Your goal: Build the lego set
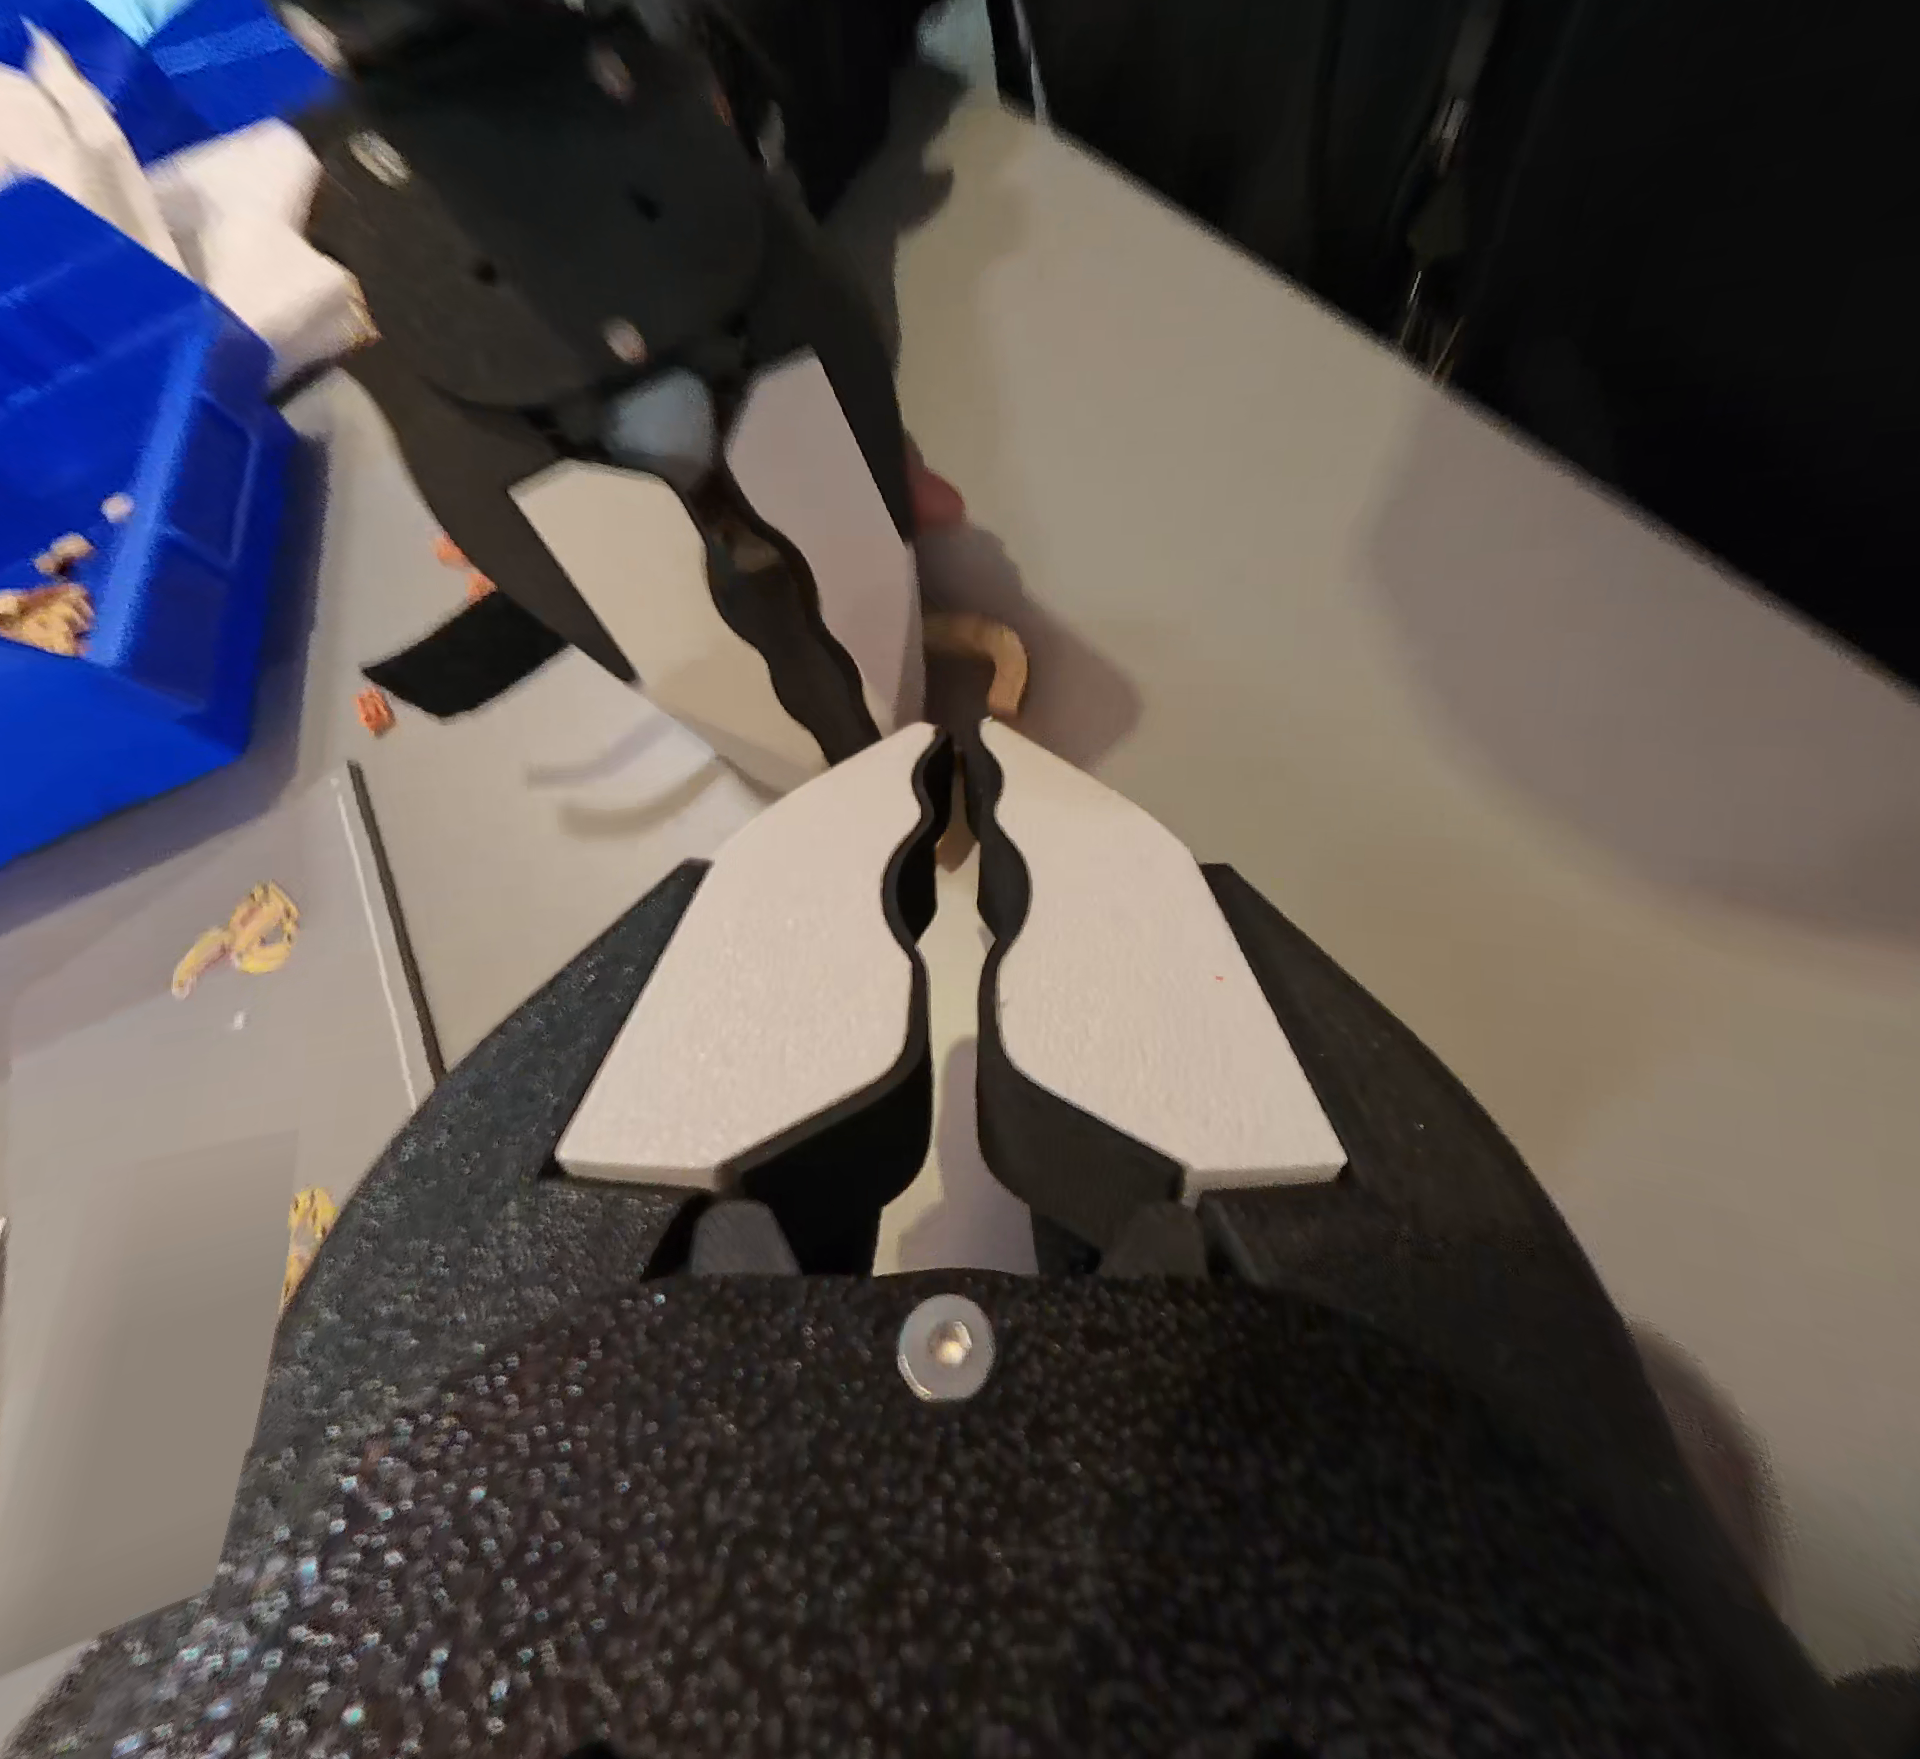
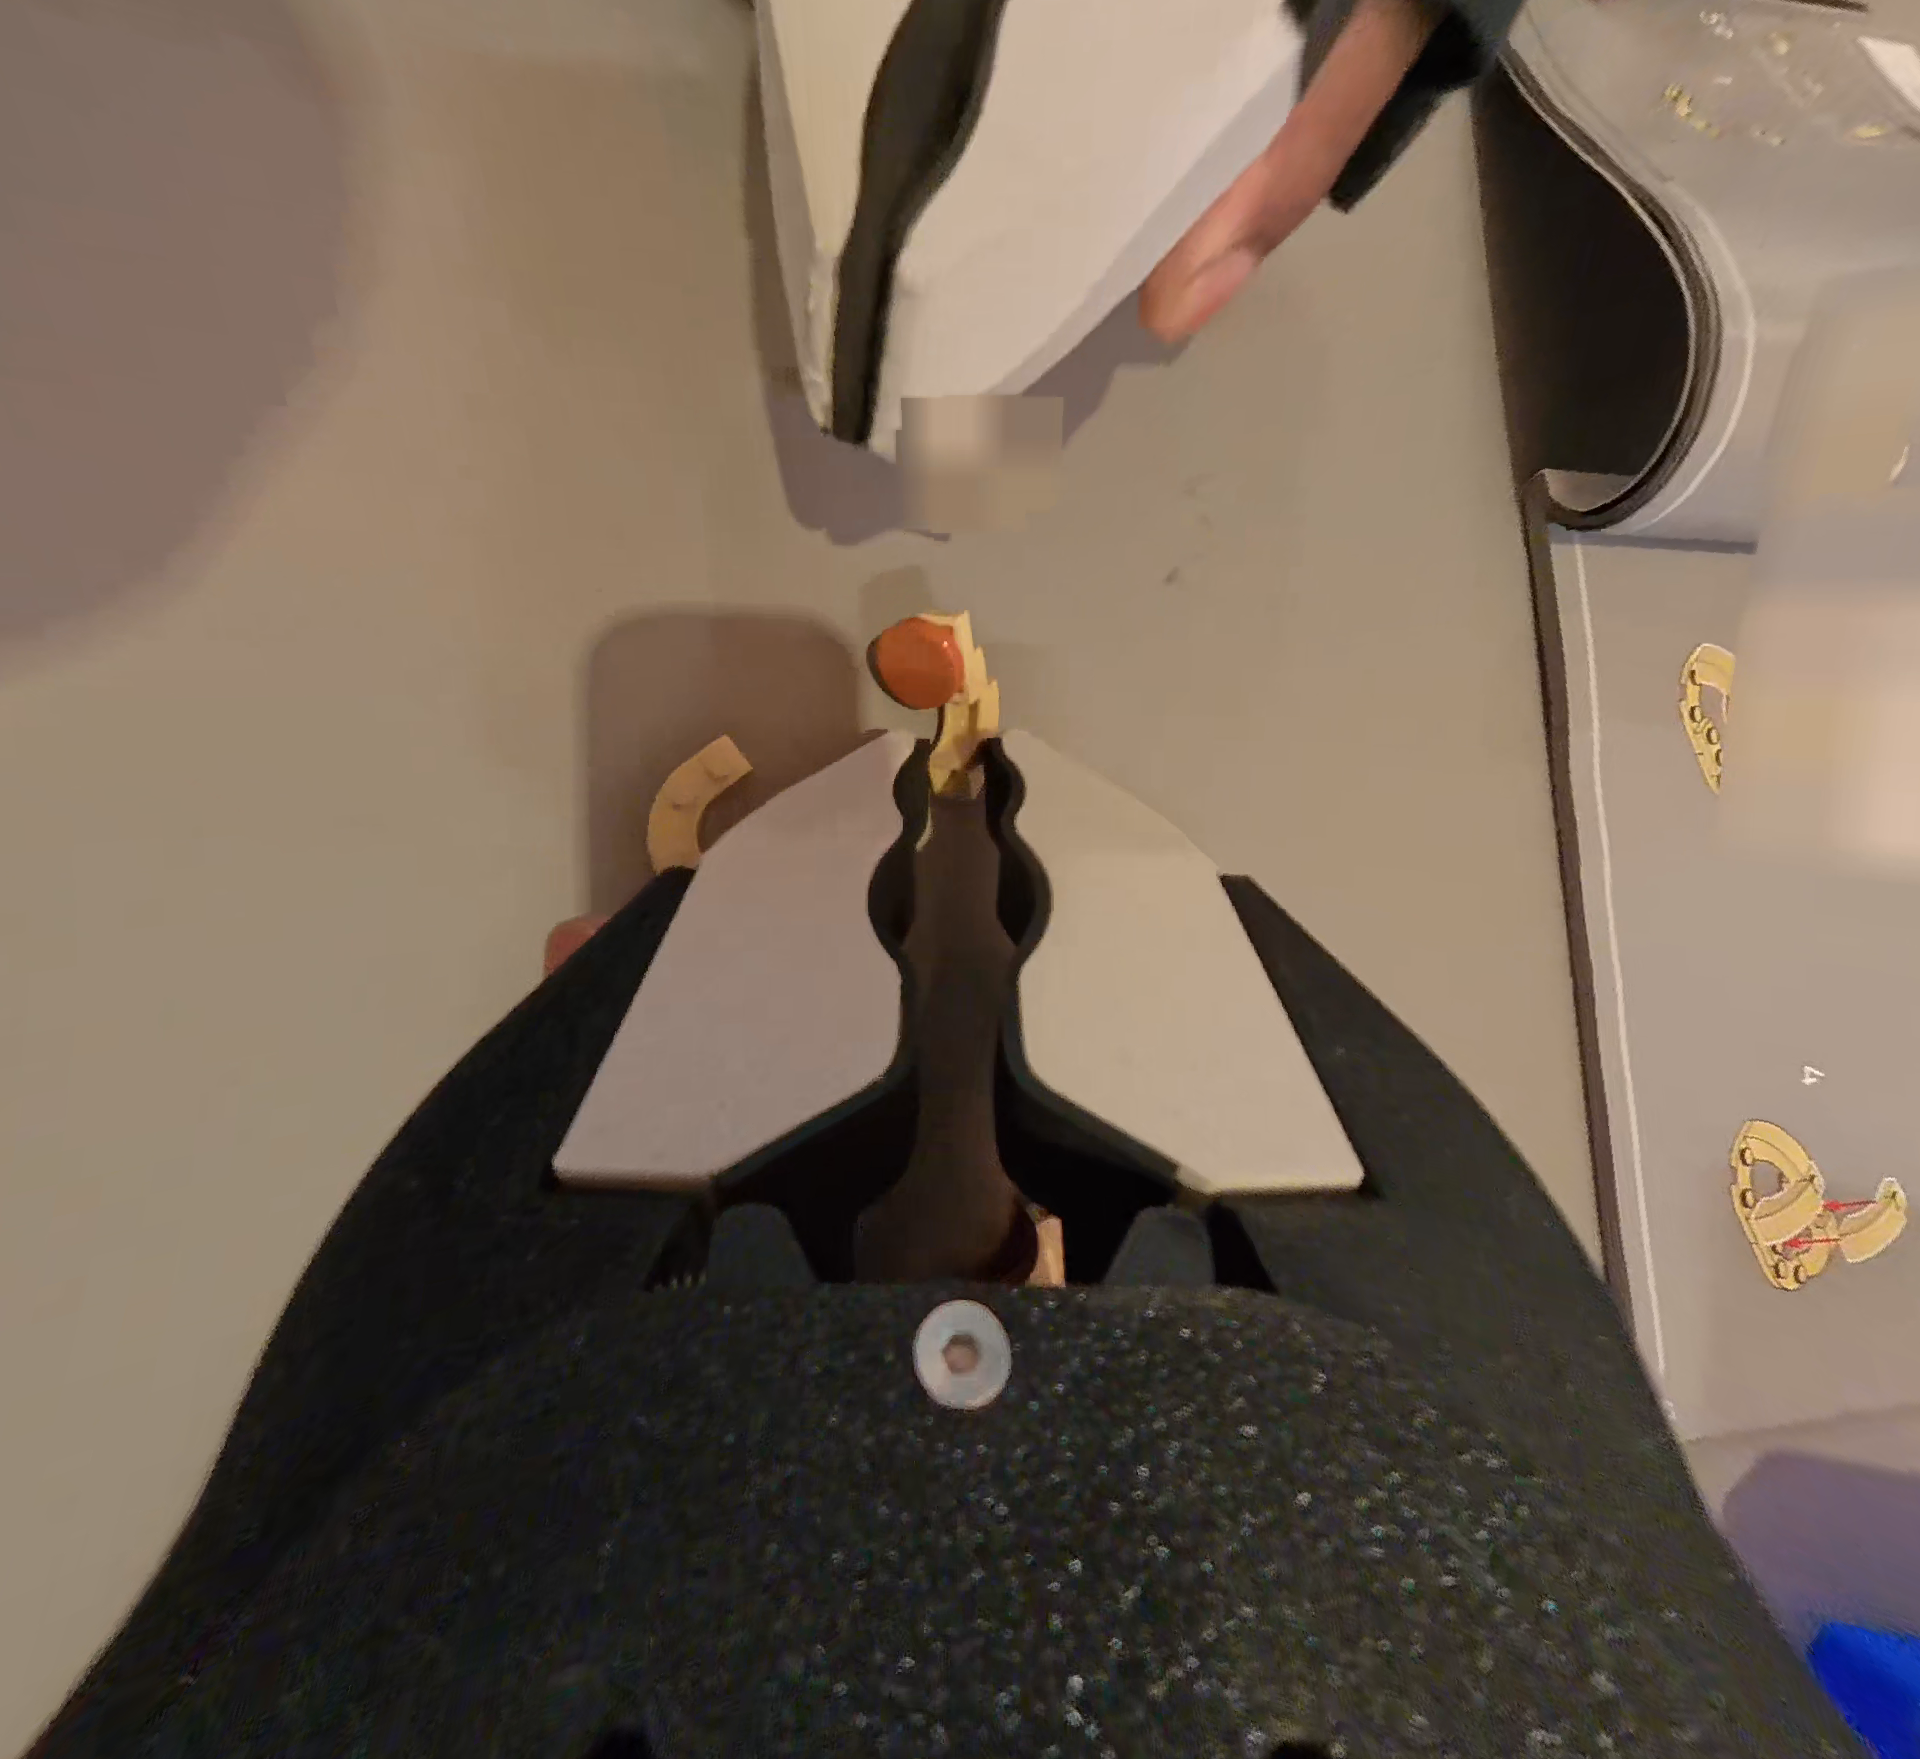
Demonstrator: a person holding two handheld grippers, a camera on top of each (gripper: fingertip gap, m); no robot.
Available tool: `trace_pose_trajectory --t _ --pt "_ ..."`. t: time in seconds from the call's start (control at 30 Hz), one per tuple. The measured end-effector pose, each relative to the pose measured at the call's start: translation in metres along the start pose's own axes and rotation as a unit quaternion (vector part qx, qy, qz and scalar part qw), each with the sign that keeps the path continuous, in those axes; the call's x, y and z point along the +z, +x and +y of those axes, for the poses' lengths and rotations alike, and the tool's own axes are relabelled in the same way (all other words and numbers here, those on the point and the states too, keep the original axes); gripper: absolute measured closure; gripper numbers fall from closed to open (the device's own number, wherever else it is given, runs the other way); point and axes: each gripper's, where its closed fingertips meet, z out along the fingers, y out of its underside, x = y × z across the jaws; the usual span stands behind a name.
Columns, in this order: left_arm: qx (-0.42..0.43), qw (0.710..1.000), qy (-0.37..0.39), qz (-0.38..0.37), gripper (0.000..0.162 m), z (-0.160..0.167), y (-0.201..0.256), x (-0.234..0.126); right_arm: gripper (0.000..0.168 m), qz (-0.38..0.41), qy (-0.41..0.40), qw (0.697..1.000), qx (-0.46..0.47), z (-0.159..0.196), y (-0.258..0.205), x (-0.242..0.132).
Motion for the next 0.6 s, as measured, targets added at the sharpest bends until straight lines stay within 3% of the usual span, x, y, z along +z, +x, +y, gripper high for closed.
trace_pose_trajectory --t 0.17,0.37,0.5,0.6 --pt "0.027 0.997 -0.074 -0.006 0.16 0.02 0.001 0.008 0.16 0.018 0.04 0.999 0.011 -0.003 0.013 -0.012" --pt "0.054 0.993 -0.108 -0.011 0.16 0.029 0.0 0.024 0.16 0.036 0.12 0.992 0.019 -0.01 0.027 -0.032" --pt "0.091 0.983 -0.153 -0.036 0.161 0.039 -0.007 0.028 0.16 0.1 0.1 0.989 -0.051 -0.001 0.041 -0.036" --pt "0.112 0.979 -0.166 -0.05 0.161 0.04 -0.01 0.03 0.16 0.103 0.079 0.989 -0.069 0.006 0.041 -0.032"
